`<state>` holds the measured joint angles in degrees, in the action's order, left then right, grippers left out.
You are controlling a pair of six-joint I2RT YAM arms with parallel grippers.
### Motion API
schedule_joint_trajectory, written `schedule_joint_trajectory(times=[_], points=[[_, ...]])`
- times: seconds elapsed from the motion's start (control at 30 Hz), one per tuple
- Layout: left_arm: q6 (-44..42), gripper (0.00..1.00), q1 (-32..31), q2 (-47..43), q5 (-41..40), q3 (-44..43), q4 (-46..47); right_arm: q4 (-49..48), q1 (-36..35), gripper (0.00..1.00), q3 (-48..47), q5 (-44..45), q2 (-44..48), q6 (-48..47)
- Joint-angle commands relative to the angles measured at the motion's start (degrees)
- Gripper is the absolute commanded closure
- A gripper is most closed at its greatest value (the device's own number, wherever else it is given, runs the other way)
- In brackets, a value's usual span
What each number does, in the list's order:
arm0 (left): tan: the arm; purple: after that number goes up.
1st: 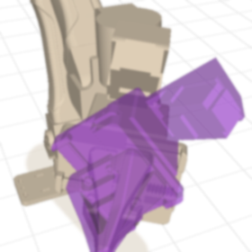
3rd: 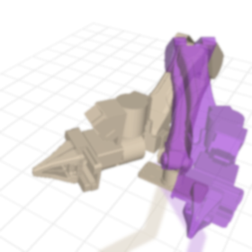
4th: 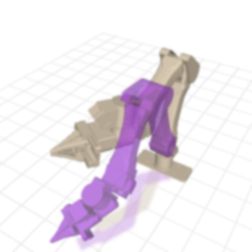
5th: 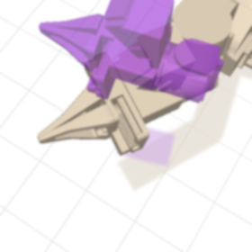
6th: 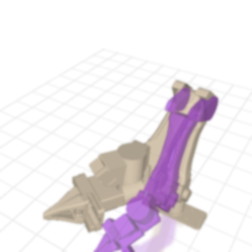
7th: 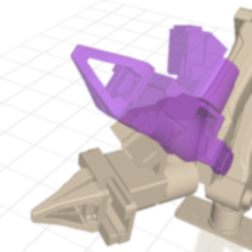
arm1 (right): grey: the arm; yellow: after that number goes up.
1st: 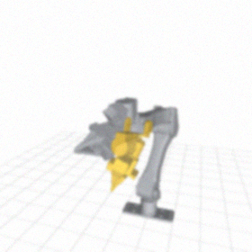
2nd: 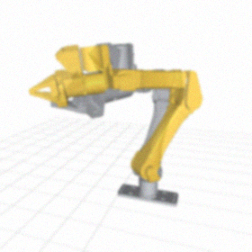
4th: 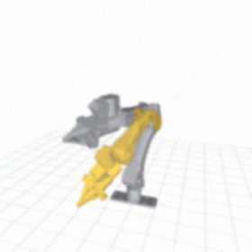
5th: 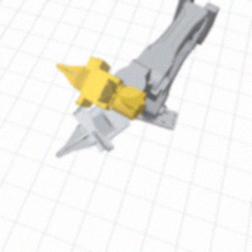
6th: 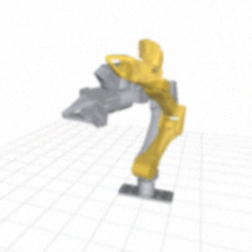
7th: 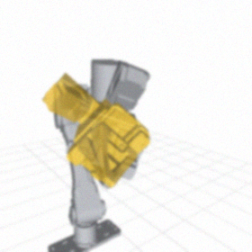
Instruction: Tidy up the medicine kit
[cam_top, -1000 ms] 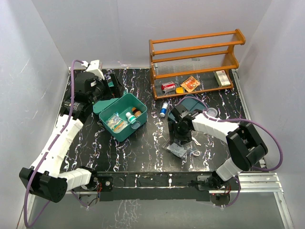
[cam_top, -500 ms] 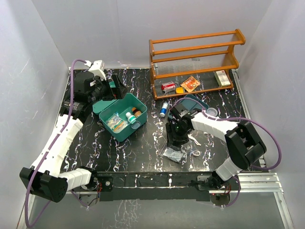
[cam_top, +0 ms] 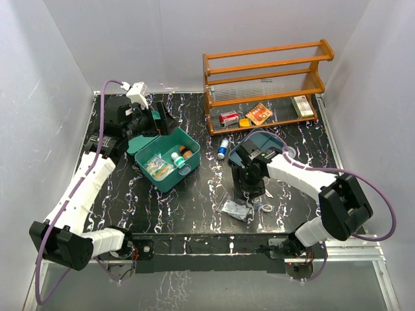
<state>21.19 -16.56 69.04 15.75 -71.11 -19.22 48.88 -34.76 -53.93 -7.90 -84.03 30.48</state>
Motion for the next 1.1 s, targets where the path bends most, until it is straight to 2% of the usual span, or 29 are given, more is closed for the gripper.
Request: schedule_joint_trajectory(times=[0.0, 0.2, 0.5, 0.6, 0.7, 0.77, 0.93, 1.07], points=[[0.1, 0.01, 0.2, -0.1, 2.4, 0.4, 2.0, 2.6, 0.0, 0.44, 1.5, -2.8, 2.5, 1.9], [0.3, 0.01, 0.2, 0.3, 2.9, 0.2, 1.9, 3.2, 0.0, 0.51, 4.4, -4.9, 1.6, 3.3], [0.6, 0.01, 0.2, 0.4, 2.8, 0.6, 2.1, -2.3, 0.0, 0.47, 7.8, -6.7, -0.3, 3.8], [0.8, 0.01, 0.2, 0.5, 2.6, 0.6, 2.0, -6.2, 0.0, 0.49, 7.7, -8.2, -1.1, 2.3], [0.9, 0.01, 0.2, 0.9, 2.5, 0.1, 1.5, -7.7, 0.0, 0.52, 6.4, -5.9, -1.7, 1.2], [0.9, 0.01, 0.2, 1.2, 2.5, -0.2, 1.3, -8.5, 0.0, 0.56, 5.9, -4.8, -2.8, 0.8], [0.8, 0.01, 0.2, 1.2, 2.4, -0.8, 1.6, -11.1, 0.0, 0.78, 5.6, -4.1, -4.8, 0.8], [0.9, 0.01, 0.2, 1.2, 2.9, -0.7, 2.0, -11.3, 0.0, 0.88, 3.7, -1.7, -4.7, 0.0]])
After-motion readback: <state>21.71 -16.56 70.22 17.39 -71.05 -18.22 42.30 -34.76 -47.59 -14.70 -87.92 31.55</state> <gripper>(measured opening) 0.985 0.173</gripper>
